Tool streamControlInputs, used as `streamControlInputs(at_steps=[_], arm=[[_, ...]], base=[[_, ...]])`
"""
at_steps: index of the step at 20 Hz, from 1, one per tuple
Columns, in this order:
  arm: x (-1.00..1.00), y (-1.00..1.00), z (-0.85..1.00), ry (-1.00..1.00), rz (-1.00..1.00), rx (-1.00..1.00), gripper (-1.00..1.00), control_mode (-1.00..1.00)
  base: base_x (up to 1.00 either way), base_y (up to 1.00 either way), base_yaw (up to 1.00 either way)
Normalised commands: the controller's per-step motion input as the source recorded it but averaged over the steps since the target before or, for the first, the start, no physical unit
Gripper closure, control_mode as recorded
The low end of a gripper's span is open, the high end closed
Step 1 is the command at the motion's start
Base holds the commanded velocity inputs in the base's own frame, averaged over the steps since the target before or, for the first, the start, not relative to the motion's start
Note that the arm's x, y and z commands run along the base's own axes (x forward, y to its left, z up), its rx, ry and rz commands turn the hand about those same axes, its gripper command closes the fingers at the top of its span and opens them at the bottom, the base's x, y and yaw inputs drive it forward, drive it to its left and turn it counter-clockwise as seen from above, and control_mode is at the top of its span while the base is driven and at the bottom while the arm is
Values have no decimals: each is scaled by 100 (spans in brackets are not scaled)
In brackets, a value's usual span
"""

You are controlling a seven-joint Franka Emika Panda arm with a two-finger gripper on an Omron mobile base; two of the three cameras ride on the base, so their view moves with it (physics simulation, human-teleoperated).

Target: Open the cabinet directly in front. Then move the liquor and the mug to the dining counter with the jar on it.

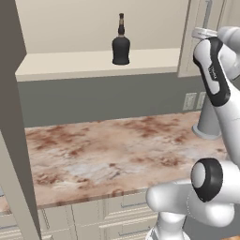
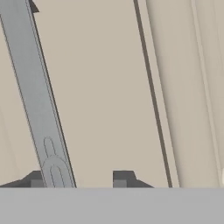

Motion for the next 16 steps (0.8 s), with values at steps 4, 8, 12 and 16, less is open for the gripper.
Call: streamControlInputs(at_steps=[4,8,12,16], arm=[[-48,-100,14,-9,-3,11,100,-100],[-47,-100,17,-11,-2,11,100,-100],[-59,-93,-21,-27,1,3,100,-100],[-100,-62,-100,-28,10,-7,-100,-100]], base=[[0,0,0],[0,0,0],[0,0,0],[0,0,0]])
